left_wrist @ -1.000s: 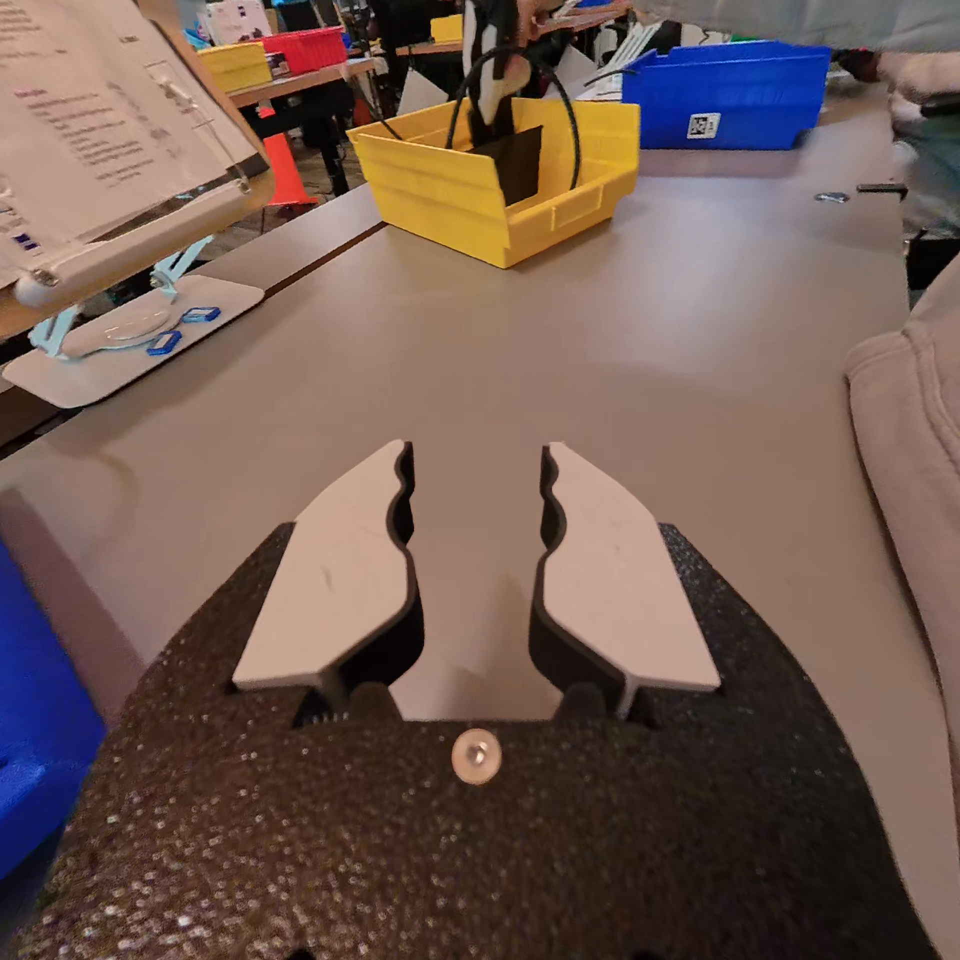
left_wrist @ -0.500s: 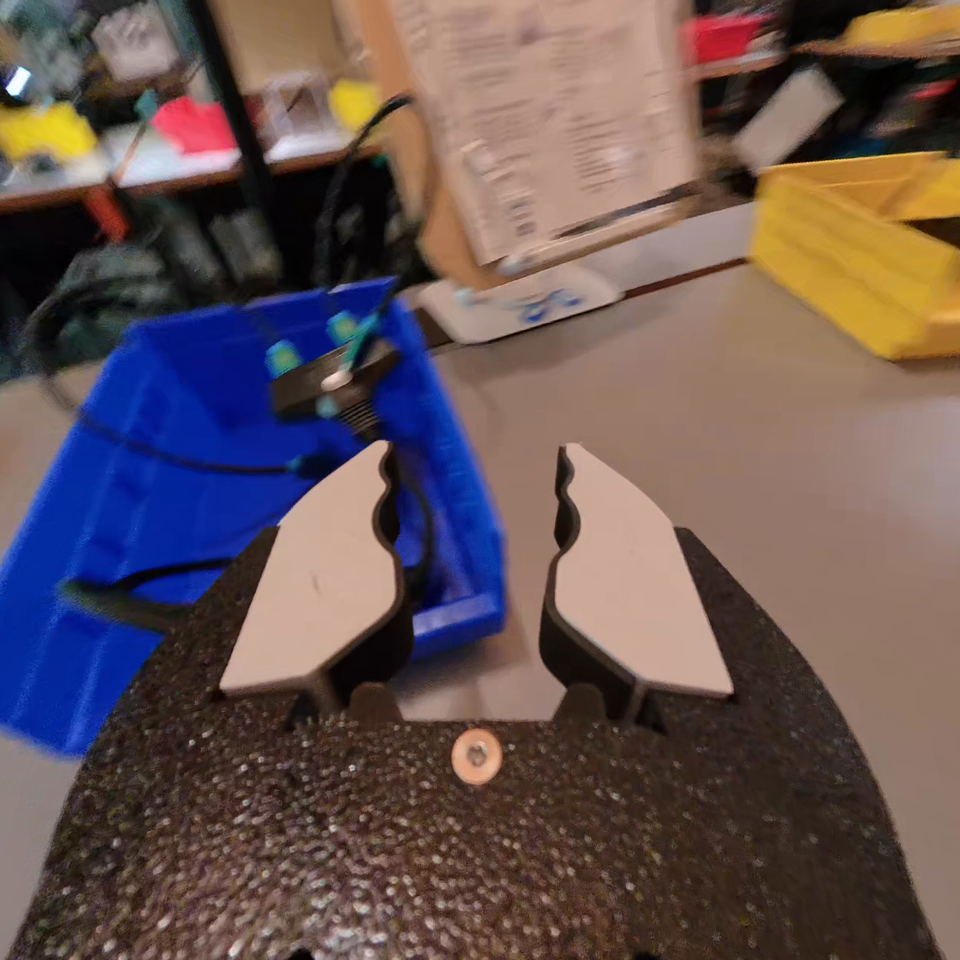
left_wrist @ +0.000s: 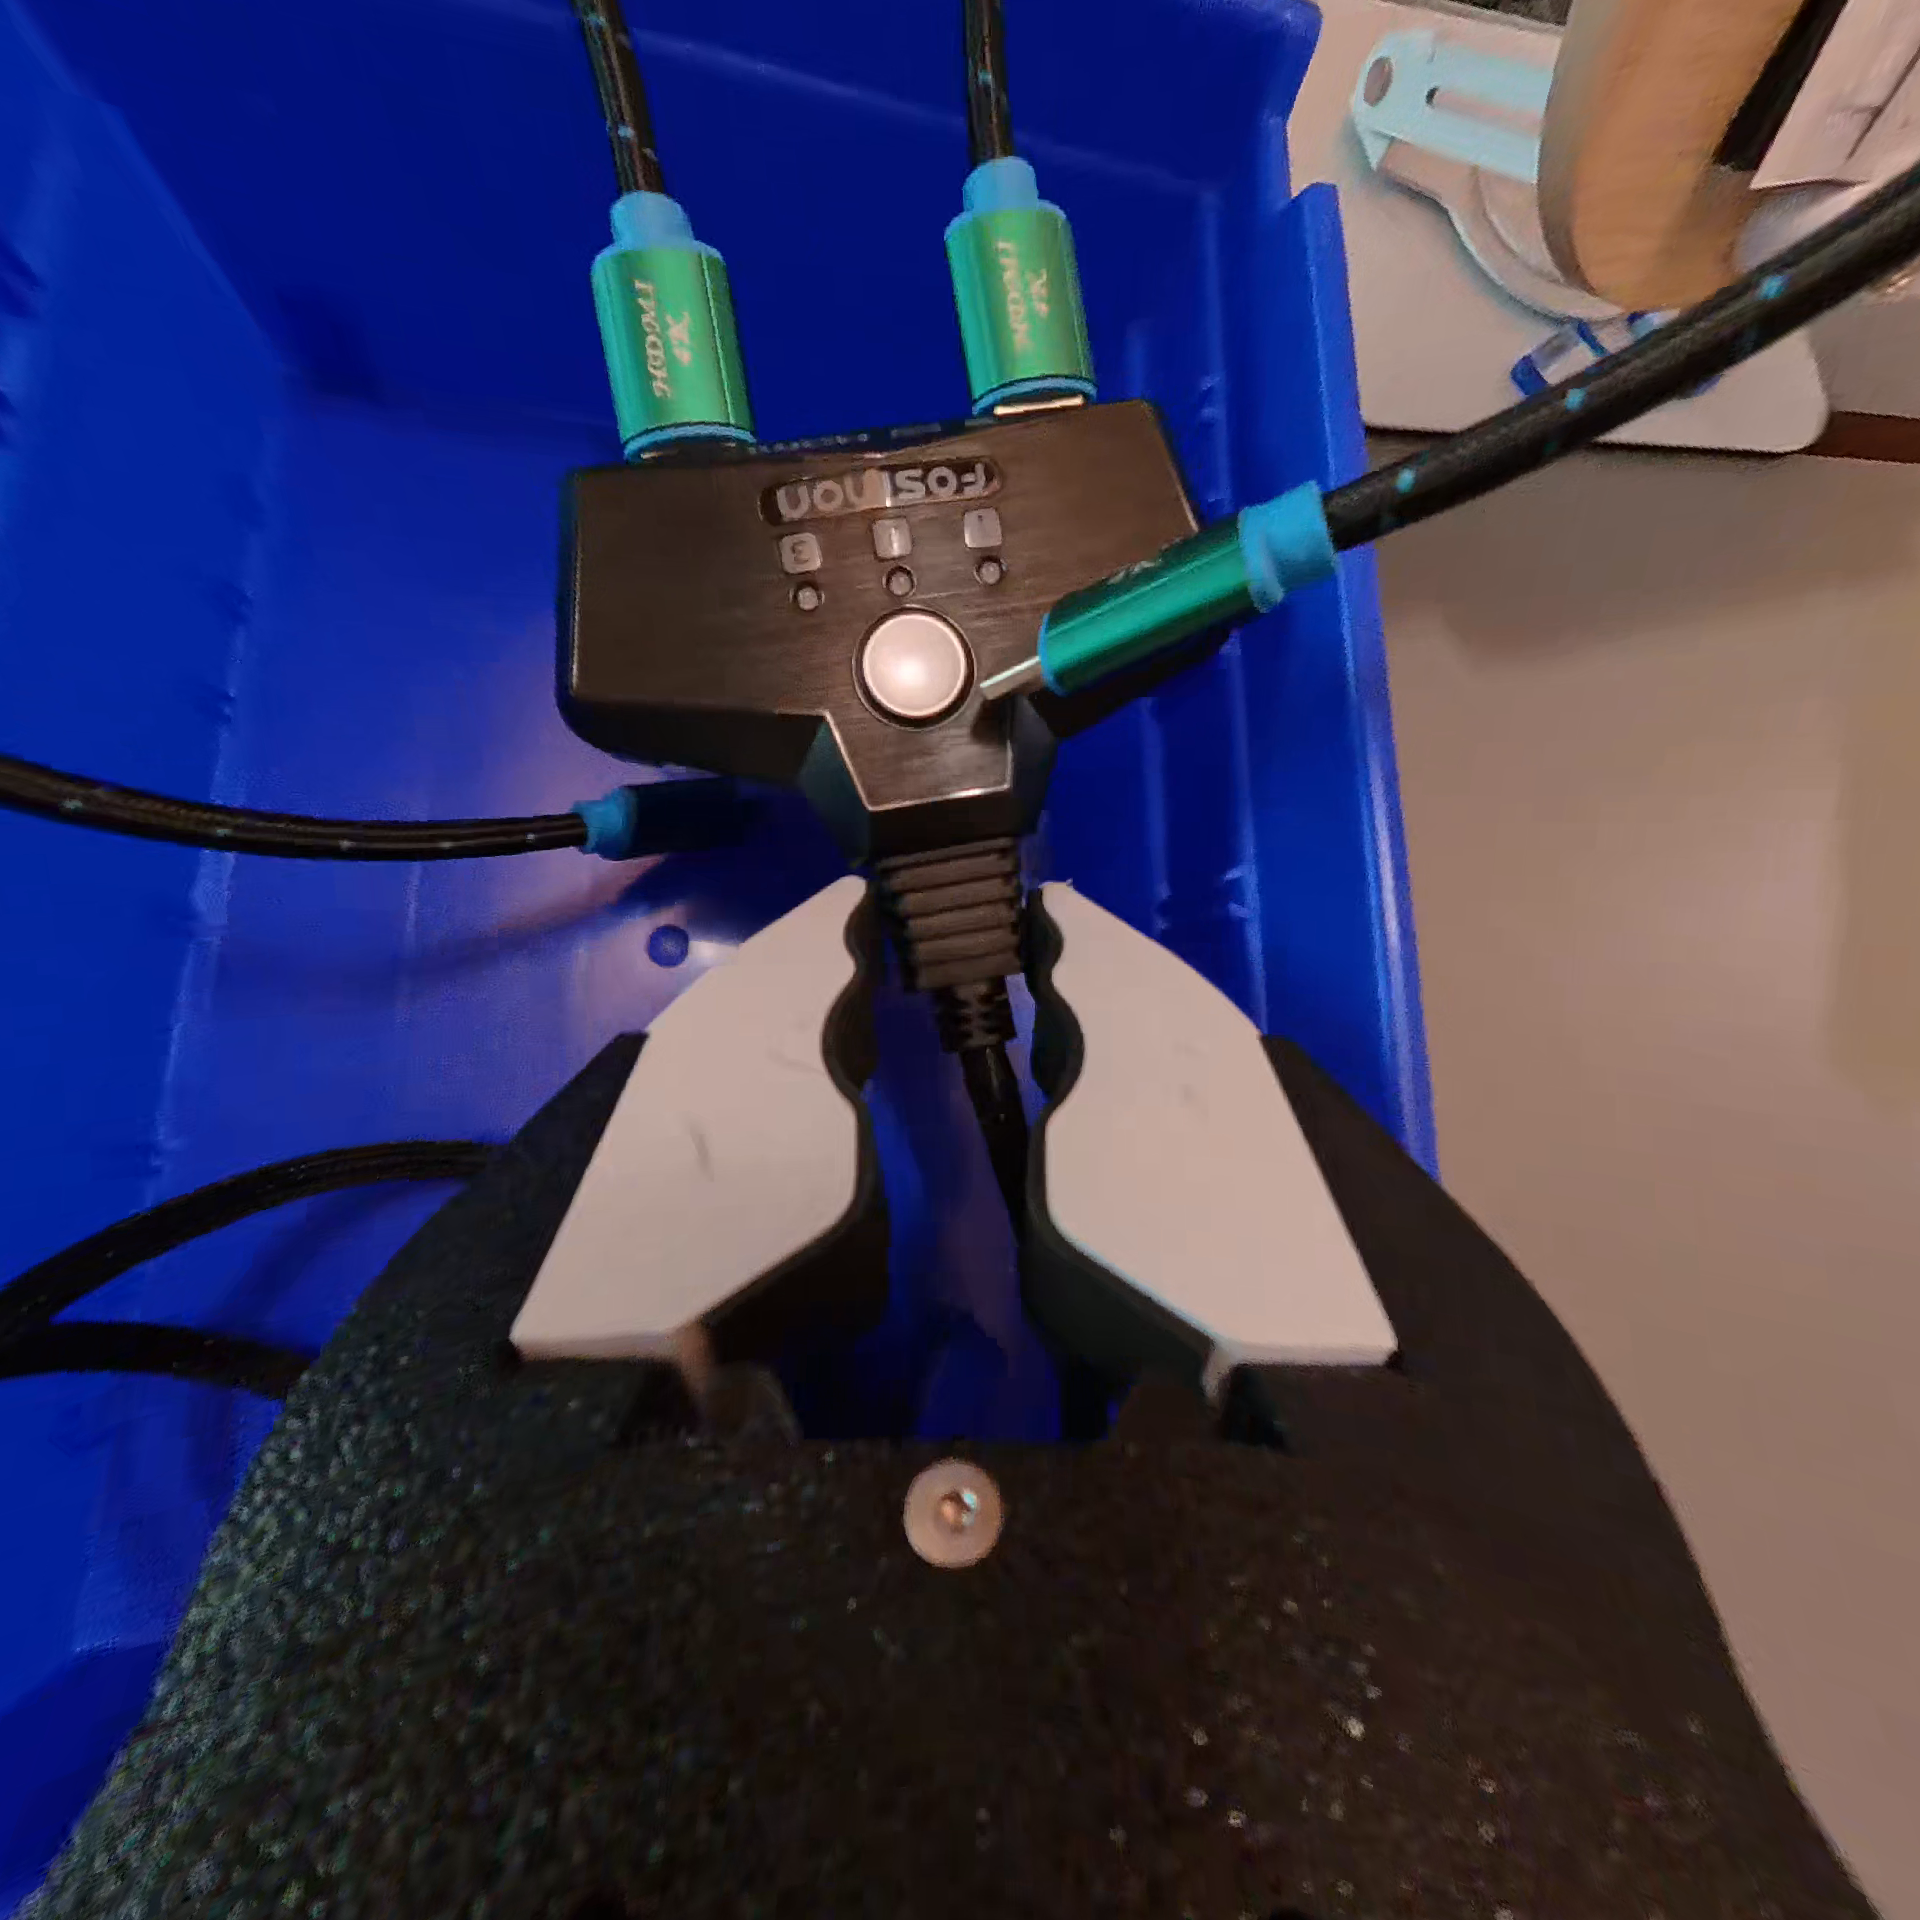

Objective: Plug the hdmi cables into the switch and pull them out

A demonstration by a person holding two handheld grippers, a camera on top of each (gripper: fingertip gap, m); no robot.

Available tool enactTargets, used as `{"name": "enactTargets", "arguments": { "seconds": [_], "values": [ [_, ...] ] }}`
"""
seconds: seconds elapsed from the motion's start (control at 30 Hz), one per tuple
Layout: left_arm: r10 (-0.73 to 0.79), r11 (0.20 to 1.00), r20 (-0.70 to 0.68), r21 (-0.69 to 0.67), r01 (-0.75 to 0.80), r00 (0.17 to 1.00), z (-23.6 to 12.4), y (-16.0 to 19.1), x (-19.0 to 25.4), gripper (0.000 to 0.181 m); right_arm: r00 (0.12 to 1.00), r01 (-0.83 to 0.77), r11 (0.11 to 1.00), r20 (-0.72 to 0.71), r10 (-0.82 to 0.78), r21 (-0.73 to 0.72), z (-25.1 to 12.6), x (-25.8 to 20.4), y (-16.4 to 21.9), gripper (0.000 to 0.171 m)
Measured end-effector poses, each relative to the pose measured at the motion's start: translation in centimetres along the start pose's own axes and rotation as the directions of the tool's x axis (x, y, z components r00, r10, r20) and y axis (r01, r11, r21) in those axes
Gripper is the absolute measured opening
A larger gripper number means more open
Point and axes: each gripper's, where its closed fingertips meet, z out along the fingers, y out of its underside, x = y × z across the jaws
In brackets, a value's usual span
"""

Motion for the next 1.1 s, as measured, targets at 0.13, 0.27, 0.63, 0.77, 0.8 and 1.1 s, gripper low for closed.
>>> {"name": "enactTargets", "arguments": {
  "seconds": [0.13, 0.27, 0.63, 0.77, 0.8, 1.1],
  "values": [
    [0.102, 0.979, 0.093, 0.166, -0.116, 0.99, -2.0, -1.4, -0.2, 0.025, 0.998, -0.066, 0.997, 0.02, 0.065, 0.038, 0.4, -0.8, 0.0, 0.071],
    [0.205, 0.91, 0.144, 0.336, -0.243, 0.968, -6.7, -3.3, 1.2, 0.023, 0.987, -0.143, 0.983, 0.092, 0.133, 0.118, 1.4, -1.9, -1.7, 0.071],
    [0.702, 0.649, 0.064, 0.355, -0.673, 0.71, -19.9, -4.2, 13.6, 0.024, 0.966, -0.253, 0.887, 0.047, 0.255, 0.387, -0.1, 3.2, -8.8, 0.072],
    [0.845, 0.529, -0.157, 0.384, -0.757, 0.511, -19.7, -0.4, 20.1, 0.024, 0.741, -0.657, 0.617, 0.517, 0.428, 0.432, -0.2, 4.4, -12.6, 0.071],
    [0.865, 0.501, -0.197, 0.406, -0.765, 0.462, -19.3, 0.7, 21.6, 0.023, 0.646, -0.733, 0.578, 0.634, 0.426, 0.358, 0.8, 3.0, -13.4, 0.065],
    [0.931, 0.334, -0.306, 0.506, -0.795, 0.197, -15.9, 6.9, 27.2, 0.023, -0.029, -0.86, 0.498, 0.986, 0.164, -0.108, 1.2, -8.7, -16.9, 0.077]
  ]
}}
